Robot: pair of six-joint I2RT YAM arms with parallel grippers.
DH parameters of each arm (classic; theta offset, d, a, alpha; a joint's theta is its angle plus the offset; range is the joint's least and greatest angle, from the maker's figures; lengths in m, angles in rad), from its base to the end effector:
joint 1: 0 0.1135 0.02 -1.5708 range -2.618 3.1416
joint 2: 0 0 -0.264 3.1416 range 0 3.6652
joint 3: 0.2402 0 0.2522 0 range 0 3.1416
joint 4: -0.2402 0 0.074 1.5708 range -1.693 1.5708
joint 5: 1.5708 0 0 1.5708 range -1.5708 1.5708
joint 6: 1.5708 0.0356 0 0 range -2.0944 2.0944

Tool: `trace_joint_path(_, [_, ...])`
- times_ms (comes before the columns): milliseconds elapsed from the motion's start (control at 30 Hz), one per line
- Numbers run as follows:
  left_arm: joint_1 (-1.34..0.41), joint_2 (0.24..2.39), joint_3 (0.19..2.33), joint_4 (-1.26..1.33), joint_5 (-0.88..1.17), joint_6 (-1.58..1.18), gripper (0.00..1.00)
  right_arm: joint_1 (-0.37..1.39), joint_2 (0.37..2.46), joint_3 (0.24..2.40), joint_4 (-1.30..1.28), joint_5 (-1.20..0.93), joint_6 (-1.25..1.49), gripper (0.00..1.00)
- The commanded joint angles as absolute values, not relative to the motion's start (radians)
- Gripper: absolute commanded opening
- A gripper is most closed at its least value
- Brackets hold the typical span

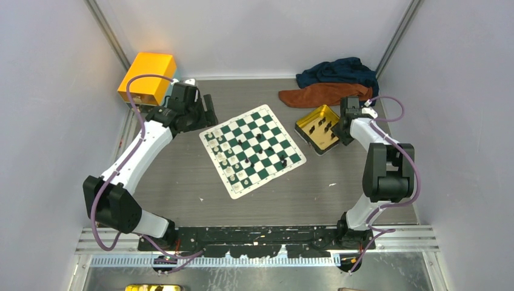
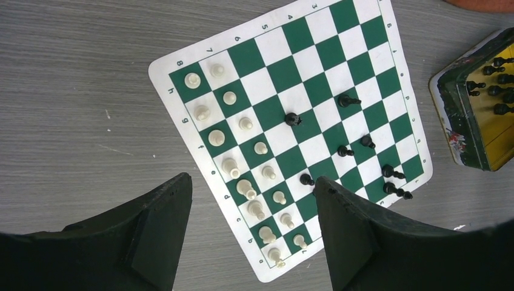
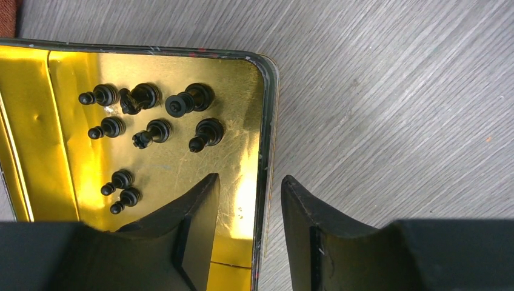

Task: Set up the chess pieces on the board
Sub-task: Place the storage box at the center of the board, then pick up the chess piece from the chessboard.

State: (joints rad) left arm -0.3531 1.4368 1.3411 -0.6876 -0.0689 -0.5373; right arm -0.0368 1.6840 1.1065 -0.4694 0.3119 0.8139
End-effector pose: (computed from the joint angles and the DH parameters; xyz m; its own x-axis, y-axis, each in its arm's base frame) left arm 0.2935 -0.1056 0.3342 -0.7219 -0.2781 -0.6336 -0.0818 0.9436 -0.3209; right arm 0.3411 -0.0235 0.1989 -0.4572 0.7092 -0.5367 0.7584 0.6260 0.1812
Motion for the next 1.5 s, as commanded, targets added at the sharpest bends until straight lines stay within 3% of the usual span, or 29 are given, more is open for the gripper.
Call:
trace_joint_path(0, [-0.349, 1.439, 1.371, -0.642, -0.060, -0.524, 0.75, -0.035, 1.649, 1.143, -0.453, 0.328, 0.790, 0.48])
trace_joint_path(267, [-0.345, 1.440, 1.380, -0.634, -0.056, -0.529, 0.77, -0.001, 1.588, 1.224, -0.524, 0.377, 0.718, 0.50])
trace_joint_path(600, [-0.344, 1.451, 1.349, -0.619, -0.024, -0.550, 0.78, 0.219, 1.544, 1.338, -0.662, 0.403, 0.611, 0.54])
trace_joint_path(967, [-0.344, 1.429, 1.292, -0.600, -0.016, -0.562, 0.78, 0.441, 1.553, 1.304, -0.731, 0.272, 0.538, 0.54])
trace_joint_path(1467, [-0.344, 1.398, 1.255, -0.597, -0.025, -0.575, 0.77, 0.535, 1.575, 1.193, -0.727, 0.159, 0.528, 0.54])
